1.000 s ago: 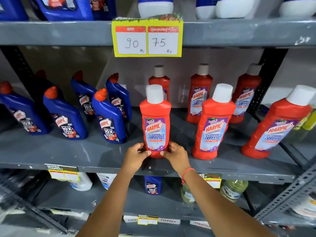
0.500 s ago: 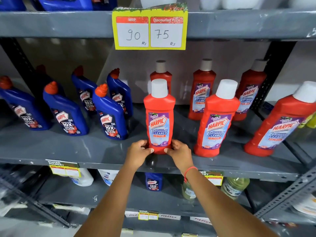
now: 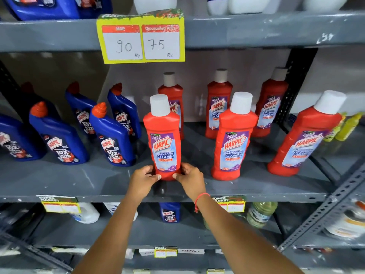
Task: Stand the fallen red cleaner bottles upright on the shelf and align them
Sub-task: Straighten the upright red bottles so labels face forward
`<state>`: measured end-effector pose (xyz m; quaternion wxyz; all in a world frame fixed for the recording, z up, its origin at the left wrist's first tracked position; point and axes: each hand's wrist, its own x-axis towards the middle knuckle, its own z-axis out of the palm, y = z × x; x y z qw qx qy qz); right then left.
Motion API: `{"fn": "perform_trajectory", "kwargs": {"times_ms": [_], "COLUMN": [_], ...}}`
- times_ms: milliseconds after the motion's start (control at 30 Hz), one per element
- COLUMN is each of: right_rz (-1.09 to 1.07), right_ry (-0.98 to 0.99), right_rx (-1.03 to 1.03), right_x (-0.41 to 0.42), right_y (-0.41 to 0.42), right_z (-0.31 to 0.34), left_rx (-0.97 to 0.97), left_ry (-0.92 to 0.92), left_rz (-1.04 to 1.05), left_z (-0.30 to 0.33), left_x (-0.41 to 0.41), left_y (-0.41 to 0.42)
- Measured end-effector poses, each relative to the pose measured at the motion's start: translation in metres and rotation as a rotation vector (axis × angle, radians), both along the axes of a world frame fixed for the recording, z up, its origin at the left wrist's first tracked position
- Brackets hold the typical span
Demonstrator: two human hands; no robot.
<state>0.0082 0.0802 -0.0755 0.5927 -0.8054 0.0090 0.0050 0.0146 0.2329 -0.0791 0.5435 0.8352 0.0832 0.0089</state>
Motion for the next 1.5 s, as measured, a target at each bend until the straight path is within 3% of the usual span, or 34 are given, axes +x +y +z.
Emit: {"fn": "perform_trajectory", "kwargs": {"times_ms": [100,267,367,467,600,733,1500], "right_rz": [0.005,-0.147,-0.391,-0.589,-0.438,-0.27,-0.22], "right_ry": [-0.01,-0.189,-0.388,-0.333,-0.124,-0.136,-0.089], "right_rx": [0.006,-0.055,-0.012,0.063,0.068,-0.024,0.027], "right_x": [-0.004,-0.033,-0.048,-0.044,-0.026,-0.016,-0.008], "right_y": [-0.005,-0.043,-0.078,-0.112,-0.137,-0.142,-0.159], "right_z": [0.0,-0.011,-0.014,-0.011,-0.007,-0.002,-0.003], "left_rx": [-0.029,0.035,0.094,0.112,0.039,0.098,0.216], "left_ry": [0.0,-0.221,-0.391,-0.356,-0.204,-0.221,-0.191], "left_rz": [0.038,0.468,0.26,0.034,-0.106,-0.083,-0.05], "left_z": [0.0,-0.006,-0.012,-0.009,0.001,0.0,0.002], "left_x": [-0.004,-0.049,-0.068,-0.051,-0.021,-0.011,-0.001], "left_y": [-0.005,-0.047,-0.095,-0.135,-0.167,-0.169,-0.18]}}
